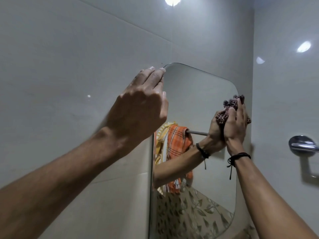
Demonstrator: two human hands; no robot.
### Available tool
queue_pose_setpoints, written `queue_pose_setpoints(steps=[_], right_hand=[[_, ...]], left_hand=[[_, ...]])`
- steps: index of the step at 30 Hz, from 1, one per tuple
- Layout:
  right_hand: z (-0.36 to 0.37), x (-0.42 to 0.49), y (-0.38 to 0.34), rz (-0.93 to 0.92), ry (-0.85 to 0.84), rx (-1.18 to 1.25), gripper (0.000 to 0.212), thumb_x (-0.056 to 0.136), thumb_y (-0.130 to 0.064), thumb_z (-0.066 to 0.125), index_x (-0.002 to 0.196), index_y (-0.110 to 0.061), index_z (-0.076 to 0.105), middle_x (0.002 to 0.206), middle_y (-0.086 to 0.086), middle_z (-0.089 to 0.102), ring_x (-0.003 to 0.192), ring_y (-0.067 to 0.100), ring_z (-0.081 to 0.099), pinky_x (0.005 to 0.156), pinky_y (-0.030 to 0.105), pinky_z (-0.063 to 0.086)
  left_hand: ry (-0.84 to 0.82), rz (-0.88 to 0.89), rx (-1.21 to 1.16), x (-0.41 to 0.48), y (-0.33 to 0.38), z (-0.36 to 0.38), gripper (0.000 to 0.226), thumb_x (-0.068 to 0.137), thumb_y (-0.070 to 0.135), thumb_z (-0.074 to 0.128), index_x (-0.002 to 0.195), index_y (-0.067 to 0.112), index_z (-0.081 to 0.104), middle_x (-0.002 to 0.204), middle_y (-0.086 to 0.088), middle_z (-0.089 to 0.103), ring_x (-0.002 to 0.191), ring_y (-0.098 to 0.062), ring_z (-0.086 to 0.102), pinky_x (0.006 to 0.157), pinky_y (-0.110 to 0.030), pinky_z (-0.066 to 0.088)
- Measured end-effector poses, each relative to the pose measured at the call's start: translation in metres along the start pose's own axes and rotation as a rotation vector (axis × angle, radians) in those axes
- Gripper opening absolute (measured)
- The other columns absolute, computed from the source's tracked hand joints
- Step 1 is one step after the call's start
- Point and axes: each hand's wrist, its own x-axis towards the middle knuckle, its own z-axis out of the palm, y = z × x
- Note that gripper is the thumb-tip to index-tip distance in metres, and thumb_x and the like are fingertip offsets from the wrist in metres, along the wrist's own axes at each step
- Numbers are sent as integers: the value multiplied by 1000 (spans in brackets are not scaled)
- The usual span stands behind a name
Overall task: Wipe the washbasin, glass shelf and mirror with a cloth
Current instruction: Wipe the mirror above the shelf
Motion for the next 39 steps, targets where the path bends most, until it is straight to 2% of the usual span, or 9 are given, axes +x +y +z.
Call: queue_pose_setpoints(steps=[4,8,11,14,20,25,30,33,39], right_hand=[[7,-23,-20,-30,10,-36,60,95,-52,26,155,-43,26,167,-7,17,154,11,10,126,39,7],[21,-67,-67,-276,-32,-51,58,99,-50,25,157,-42,22,168,-8,12,154,13,5,124,45,7],[37,-116,-106,-433,-54,-66,60,97,-47,28,157,-39,26,168,-9,13,155,13,6,124,49,9],[46,-158,-126,-535,-64,-112,62,94,-41,35,155,-38,30,167,-8,16,155,14,7,122,55,17],[38,-202,-111,-674,-86,-111,56,96,-34,39,152,-29,40,165,-1,24,155,18,13,123,47,20],[30,-180,-89,-804,-90,-103,53,97,-35,40,149,-27,42,162,3,32,153,23,21,118,57,26],[24,-110,-49,-565,-58,-76,58,96,-38,33,154,-33,35,166,-5,23,154,16,13,120,58,22],[15,-72,-20,-424,-43,-46,56,98,-43,32,154,-38,33,166,-10,20,154,12,10,124,49,18],[1,-35,15,-228,-1,-48,56,99,-48,29,154,-39,32,166,-6,21,154,13,12,125,39,12]], left_hand=[[0,-17,-52,0,-3,2,46,91,8,45,133,-2,60,143,-9,57,134,-22,49,110,-23,36],[10,-59,-134,3,-7,2,50,86,4,42,130,7,65,141,0,60,135,-17,50,102,-35,51],[6,-48,-146,6,-13,-2,54,86,2,37,128,15,68,138,7,62,133,-14,52,93,-40,56],[-4,-5,-142,7,-19,-4,60,80,7,33,128,17,67,140,11,60,134,-13,50,93,-40,58],[-19,36,-132,4,-21,-3,59,77,-5,45,131,10,65,142,5,59,134,-17,50,96,-38,53],[1,39,-112,4,-22,3,55,83,0,38,131,10,64,142,4,59,133,-17,52,94,-42,57],[28,23,-106,2,-18,8,42,90,10,52,129,11,67,141,4,60,132,-14,53,95,-40,56],[34,23,-74,2,-16,9,37,96,21,51,127,11,68,140,4,61,131,-15,54,94,-40,56],[49,5,-35,4,-14,8,38,97,24,47,127,13,68,138,7,62,130,-13,54,94,-36,54]])
